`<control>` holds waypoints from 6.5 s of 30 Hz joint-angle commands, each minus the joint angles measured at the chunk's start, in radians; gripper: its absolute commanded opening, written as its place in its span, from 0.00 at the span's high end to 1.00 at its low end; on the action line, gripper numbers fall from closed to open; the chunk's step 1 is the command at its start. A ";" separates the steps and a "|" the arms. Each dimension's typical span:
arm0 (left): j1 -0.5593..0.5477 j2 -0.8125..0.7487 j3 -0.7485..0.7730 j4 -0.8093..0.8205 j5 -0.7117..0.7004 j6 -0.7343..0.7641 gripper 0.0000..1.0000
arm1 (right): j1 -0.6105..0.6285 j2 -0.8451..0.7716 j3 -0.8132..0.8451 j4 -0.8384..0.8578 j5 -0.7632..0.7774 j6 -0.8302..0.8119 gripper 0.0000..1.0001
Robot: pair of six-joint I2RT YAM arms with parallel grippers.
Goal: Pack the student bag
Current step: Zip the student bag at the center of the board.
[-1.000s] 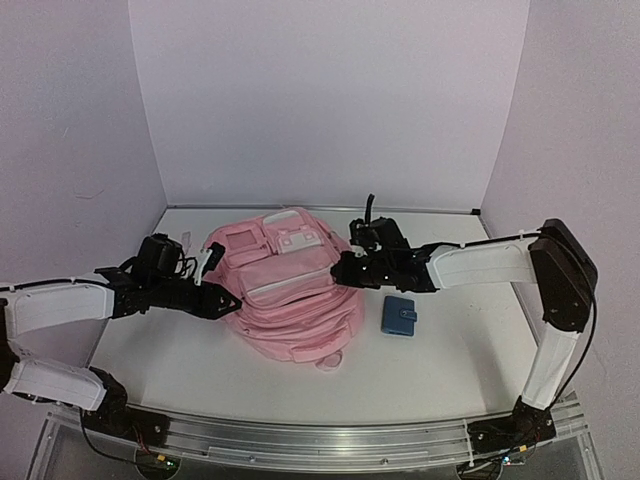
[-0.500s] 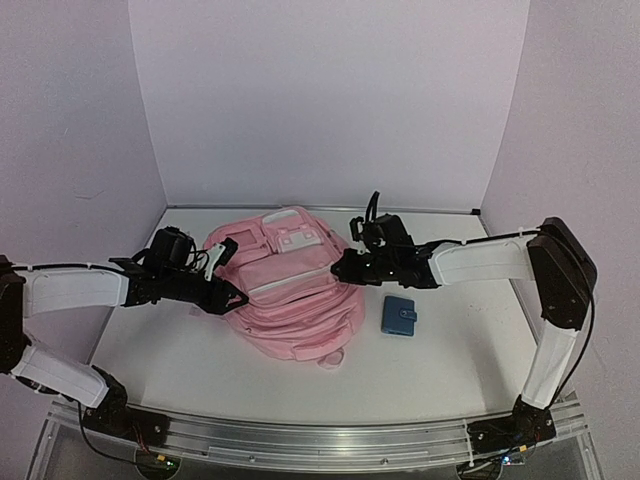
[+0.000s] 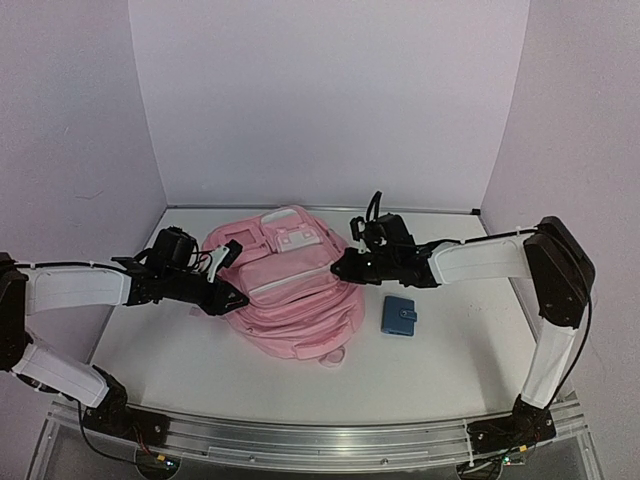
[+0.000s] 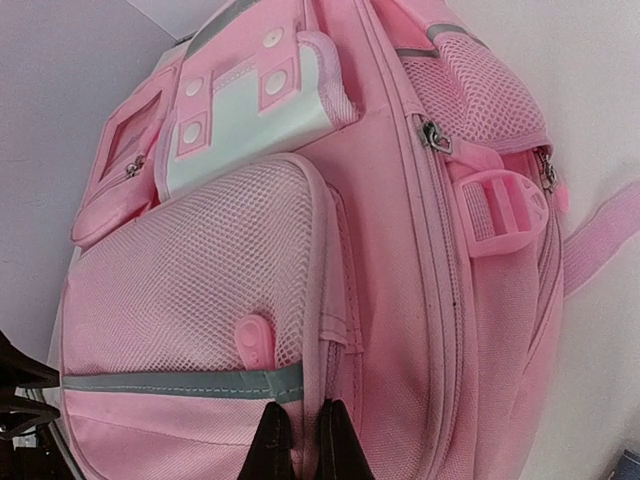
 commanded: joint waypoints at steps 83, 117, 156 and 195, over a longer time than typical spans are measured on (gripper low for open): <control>-0.092 0.109 0.087 -0.013 -0.192 0.250 0.75 | -0.090 0.079 0.097 0.131 -0.110 0.030 1.00; -0.301 0.210 0.240 0.040 0.017 -0.375 0.99 | -0.029 -0.031 -0.105 0.298 0.282 0.143 1.00; -0.074 0.116 0.072 0.163 -0.033 -0.827 0.51 | 0.369 -0.014 0.048 -0.104 0.237 -0.105 0.54; 0.064 -0.049 0.020 -0.249 -0.323 -0.593 0.99 | 0.167 -0.134 -0.070 -0.125 0.454 -0.175 1.00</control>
